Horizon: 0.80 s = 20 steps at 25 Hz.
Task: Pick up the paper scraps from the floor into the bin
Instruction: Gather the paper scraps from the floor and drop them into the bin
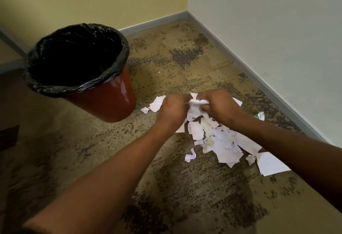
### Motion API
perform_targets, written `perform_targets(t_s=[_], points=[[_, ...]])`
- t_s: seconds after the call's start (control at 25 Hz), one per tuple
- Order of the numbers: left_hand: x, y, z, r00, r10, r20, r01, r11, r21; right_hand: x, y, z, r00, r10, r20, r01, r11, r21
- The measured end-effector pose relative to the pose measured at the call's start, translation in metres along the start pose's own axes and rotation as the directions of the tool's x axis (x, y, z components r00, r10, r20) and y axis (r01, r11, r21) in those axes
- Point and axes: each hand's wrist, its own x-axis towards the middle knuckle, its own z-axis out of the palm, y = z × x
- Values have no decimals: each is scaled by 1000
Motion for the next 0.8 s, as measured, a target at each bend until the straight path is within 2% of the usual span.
perform_targets(t_s=[0.16, 0.28, 0.4, 0.52, 0.68, 0.8], points=[[11, -9, -60, 984, 7, -177, -9, 1000, -8, 33, -45, -15, 990, -25, -140, 38, 995, 91], [13, -19, -108, 950, -40, -310, 22, 998, -62, 59, -89, -37, 967, -128, -220, 151, 984, 92], [10, -36, -154, 872, -63, -485, 41, 998, -56, 89, -140, -52, 924, -252, -288, 284, 956, 71], [4, -64, -190, 780, -101, -617, 84, 995, -57, 128, -185, -41, 861, -385, -333, 402, 916, -19], [-11, -109, -207, 728, -191, -658, 190, 979, -74, 166, -229, -4, 827, -492, -272, 490, 868, -80], [-21, -134, -206, 738, -254, -625, 268, 961, -74, 178, -245, 22, 847, -490, -204, 487, 871, -70]])
